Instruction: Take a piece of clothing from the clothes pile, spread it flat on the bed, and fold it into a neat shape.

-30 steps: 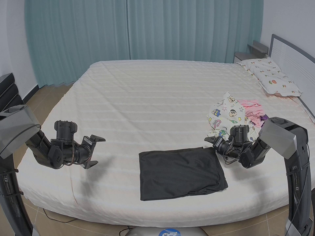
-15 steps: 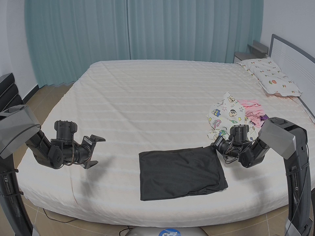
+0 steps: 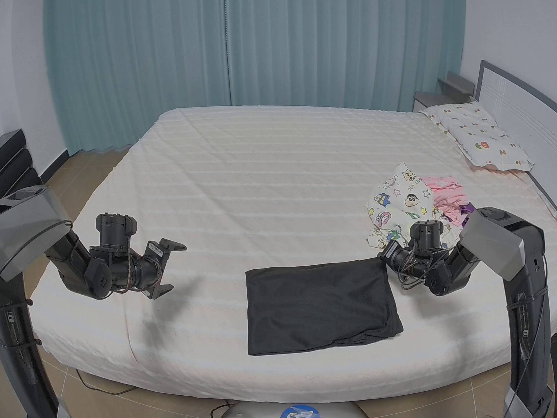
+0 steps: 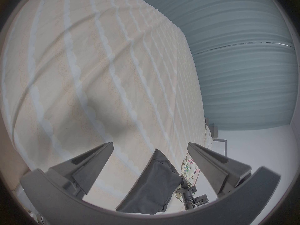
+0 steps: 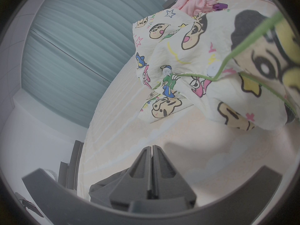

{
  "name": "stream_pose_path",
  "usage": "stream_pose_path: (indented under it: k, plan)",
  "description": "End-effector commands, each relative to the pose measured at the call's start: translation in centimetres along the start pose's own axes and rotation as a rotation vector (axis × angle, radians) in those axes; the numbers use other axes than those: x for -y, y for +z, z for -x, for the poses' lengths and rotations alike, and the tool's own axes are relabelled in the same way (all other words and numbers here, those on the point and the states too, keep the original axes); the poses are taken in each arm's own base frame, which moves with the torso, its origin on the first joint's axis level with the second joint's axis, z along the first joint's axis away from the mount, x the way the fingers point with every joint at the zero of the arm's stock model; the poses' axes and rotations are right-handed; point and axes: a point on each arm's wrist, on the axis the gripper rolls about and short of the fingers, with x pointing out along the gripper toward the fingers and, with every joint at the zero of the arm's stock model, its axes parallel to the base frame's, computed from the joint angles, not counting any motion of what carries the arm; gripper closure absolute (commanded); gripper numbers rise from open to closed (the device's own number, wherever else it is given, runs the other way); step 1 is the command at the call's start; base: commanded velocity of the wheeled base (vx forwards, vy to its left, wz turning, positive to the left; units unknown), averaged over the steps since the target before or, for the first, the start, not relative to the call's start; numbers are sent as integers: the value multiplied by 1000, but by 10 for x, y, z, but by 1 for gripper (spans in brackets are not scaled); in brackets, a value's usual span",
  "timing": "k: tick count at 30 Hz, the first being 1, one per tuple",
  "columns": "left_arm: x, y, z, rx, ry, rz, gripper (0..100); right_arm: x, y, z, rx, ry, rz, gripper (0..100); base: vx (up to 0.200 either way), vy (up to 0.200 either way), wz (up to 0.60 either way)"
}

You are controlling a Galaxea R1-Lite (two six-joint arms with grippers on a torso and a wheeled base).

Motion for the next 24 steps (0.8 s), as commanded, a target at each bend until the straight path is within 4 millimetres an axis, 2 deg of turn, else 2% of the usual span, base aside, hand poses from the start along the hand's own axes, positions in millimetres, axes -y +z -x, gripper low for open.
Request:
stream_pose_path:
  k: [1,3,7,9,11,13,14,15,16,19,22,24]
  plan:
    - [0,0,0,0,-1,0,0,1,-1,0,-3,-3,0,0,0,0,0]
    - [0,0,0,0,1,1,0,-3,0,4,0,2,2,0,0,0,0]
    - [1,0,0,1,-2,3,0,-23,5,20,27,19,27,0,0,0,0]
    - [0,0,0,0,1,2,0,-33,10,30,43,29,54,0,0,0,0]
    - [0,0,0,0,1,2,0,-35,10,48,40,15,66,0,0,0,0]
    - [0,0,0,0,1,4,0,-29,4,64,13,-12,62,0,0,0,0]
    - [0,0,0,0,1,4,0,-22,-3,80,-19,-38,56,0,0,0,0]
    - [0,0,0,0,1,4,0,-22,-3,80,-19,-38,56,0,0,0,0]
    - [0,0,0,0,-1,2,0,-11,-16,102,-77,-57,52,0,0,0,0]
    - [1,1,0,1,-2,1,0,8,-41,129,-179,-35,90,0,0,0,0]
    - [0,0,0,0,-1,2,0,20,-57,140,-220,26,141,0,0,0,0]
    - [0,0,0,0,1,2,0,29,-68,138,-230,51,165,0,0,0,0]
